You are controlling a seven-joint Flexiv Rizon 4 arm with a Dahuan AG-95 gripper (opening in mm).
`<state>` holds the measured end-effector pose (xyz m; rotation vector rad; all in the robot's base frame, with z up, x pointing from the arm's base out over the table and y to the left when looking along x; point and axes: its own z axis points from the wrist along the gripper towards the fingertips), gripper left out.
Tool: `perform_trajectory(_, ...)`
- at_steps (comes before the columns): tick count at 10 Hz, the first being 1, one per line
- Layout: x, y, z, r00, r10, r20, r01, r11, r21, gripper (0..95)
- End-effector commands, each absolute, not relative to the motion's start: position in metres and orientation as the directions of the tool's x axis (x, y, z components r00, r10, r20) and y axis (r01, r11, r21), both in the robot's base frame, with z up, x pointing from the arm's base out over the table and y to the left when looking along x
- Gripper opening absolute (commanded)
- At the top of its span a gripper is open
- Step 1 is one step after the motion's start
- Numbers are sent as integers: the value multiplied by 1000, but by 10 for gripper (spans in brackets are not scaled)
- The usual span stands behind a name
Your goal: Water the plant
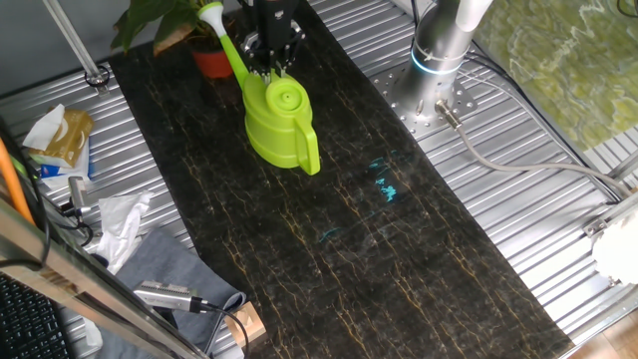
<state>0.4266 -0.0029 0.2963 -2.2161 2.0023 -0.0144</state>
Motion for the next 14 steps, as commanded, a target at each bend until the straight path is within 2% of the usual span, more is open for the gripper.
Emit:
perform_trajectory(1, 427, -3, 297, 107, -990, -96, -988, -95, -121, 0)
perform_trajectory(7, 427, -3, 297, 105, -991, -88, -988, -95, -118, 0)
perform_trajectory(14, 433, -1, 295, 107, -988, -110, -983, -89, -158, 0)
